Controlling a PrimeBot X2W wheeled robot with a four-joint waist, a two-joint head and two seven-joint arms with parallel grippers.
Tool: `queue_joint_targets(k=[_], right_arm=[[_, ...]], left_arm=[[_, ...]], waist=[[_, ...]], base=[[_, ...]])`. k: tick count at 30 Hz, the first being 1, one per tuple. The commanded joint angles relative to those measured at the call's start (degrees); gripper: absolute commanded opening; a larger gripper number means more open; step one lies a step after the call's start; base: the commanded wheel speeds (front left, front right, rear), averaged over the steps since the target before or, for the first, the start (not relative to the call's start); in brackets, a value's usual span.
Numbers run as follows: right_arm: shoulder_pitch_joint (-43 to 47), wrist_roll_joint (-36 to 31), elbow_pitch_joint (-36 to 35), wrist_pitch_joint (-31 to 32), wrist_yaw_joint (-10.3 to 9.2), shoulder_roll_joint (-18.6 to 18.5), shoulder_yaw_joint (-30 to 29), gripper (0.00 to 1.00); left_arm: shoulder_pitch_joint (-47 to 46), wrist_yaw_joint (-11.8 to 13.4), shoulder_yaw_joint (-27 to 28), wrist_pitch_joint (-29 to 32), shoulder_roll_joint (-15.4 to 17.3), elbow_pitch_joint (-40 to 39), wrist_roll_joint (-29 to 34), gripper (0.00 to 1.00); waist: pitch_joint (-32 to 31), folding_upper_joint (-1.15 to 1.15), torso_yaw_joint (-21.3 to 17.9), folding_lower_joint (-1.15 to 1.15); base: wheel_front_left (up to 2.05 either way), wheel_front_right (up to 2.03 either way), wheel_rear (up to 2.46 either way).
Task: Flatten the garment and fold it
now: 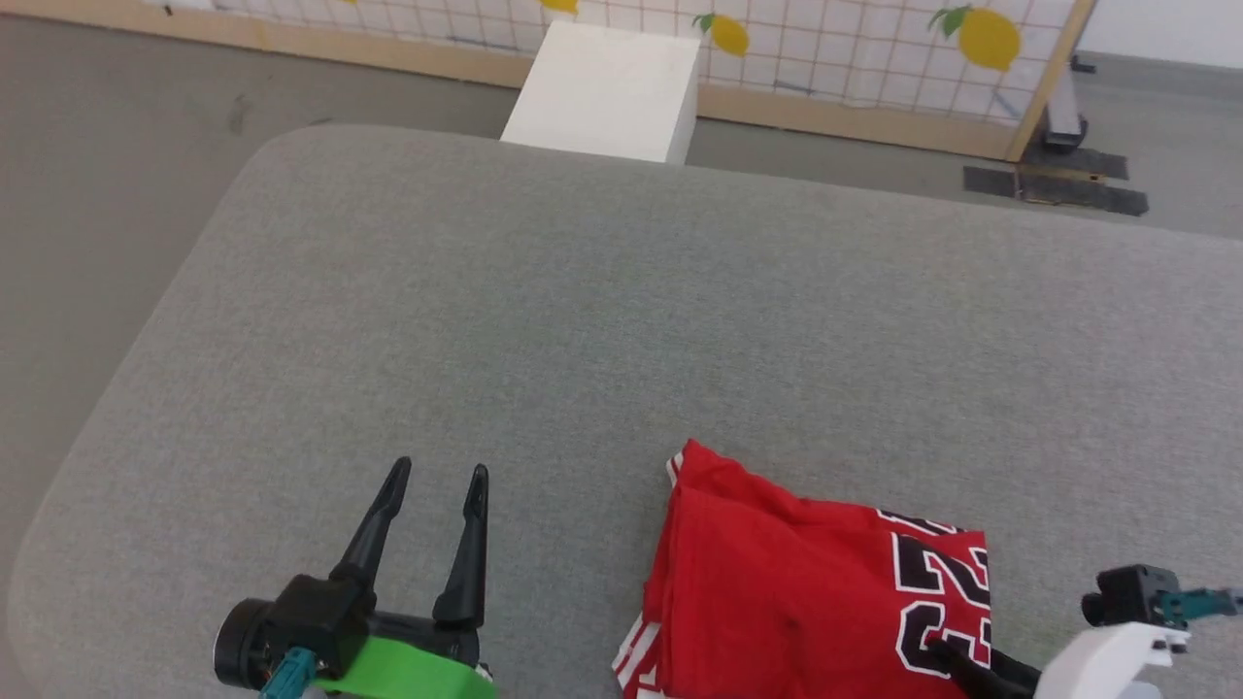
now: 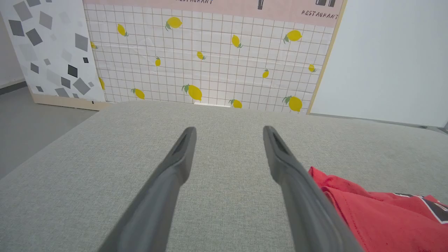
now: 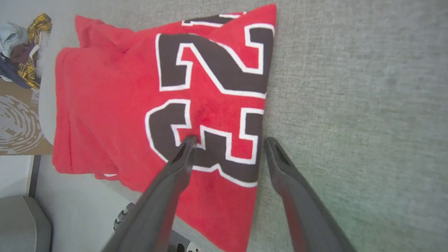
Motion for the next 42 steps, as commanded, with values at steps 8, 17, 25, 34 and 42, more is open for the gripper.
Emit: queue_joint_targets(k=[8, 17, 25, 34, 42], right_arm=[[-5.8, -2.1, 7.8, -0.1, -0.08, 1.1, 7.8, 0.49], [-13.2, -12.5, 7.1, -6.7, -0.08, -6.9, 14.0, 0.0], [-23.7, -24.3, 3.3, -7.1, -0.08, -21.5, 21.8, 0.0], [-32.7, -26.1, 8.3, -12.8, -0.08, -38.4, 24.3, 0.0], [-34.2, -27.2, 22.9, -24.6, -0.08, -46.4, 21.1, 0.0]], left_arm=[[-1.9, -0.2, -0.7, -0.2, -0.3, 0.3, 0.3, 1.0], [-3.2, -0.1, -2.7, -0.2, -0.3, 0.6, -1.0, 1.0], [-6.3, 0.6, -7.3, -0.2, -0.3, 1.1, -2.1, 1.0], [-13.6, 1.0, -11.4, -0.2, -0.3, 1.3, -1.7, 1.0], [-19.2, 0.5, -12.4, -0.2, -0.3, 1.6, -0.1, 1.0]], waist=[[1.7, 0.0, 2.2, 0.0], [1.7, 0.0, -2.2, 0.0], [5.2, 0.0, -12.7, 0.0], [14.1, 0.0, -20.0, 0.0], [21.7, 0.0, -18.7, 0.0]], base=[[0.0, 0.0, 0.0], [0.0, 0.0, 0.0], [0.0, 0.0, 0.0], [0.0, 0.0, 0.0], [0.0, 0.0, 0.0]])
